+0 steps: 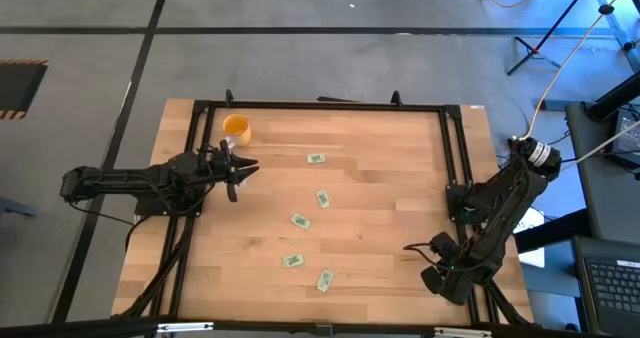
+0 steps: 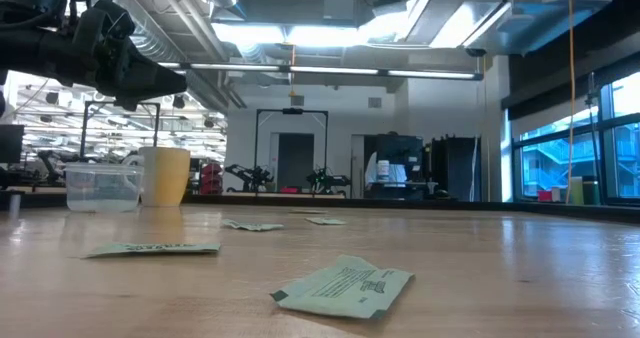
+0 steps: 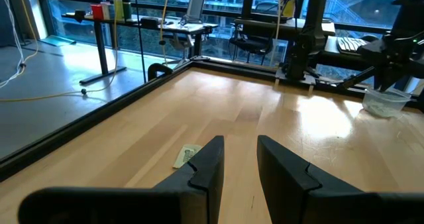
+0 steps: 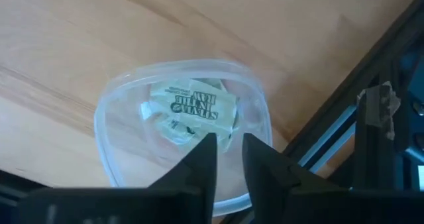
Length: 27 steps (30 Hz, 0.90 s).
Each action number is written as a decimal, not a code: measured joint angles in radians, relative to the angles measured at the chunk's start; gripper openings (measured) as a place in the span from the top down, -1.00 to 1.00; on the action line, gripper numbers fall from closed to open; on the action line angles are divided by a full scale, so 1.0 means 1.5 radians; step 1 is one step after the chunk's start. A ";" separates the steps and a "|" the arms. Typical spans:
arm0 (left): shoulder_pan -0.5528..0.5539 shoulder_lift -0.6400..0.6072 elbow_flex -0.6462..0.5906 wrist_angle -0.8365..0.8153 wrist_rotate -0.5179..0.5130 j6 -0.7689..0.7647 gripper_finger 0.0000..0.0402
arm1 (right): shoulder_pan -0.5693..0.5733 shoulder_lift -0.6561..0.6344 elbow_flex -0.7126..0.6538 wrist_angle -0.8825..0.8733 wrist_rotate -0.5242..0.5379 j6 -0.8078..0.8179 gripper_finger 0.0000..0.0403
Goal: Pick and place items into bin
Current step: Put the green stevia packet into the top transparent bin
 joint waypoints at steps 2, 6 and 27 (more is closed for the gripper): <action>0.000 0.000 0.000 0.000 0.000 0.000 0.57 | 0.000 -0.006 0.000 0.000 0.000 0.000 0.54; 0.000 0.000 0.000 0.000 0.000 0.000 0.57 | 0.000 -0.030 0.000 -0.002 0.005 0.003 0.47; 0.000 0.093 0.069 0.033 0.113 0.010 0.46 | -0.186 -0.320 -0.022 -0.098 0.555 -0.388 0.48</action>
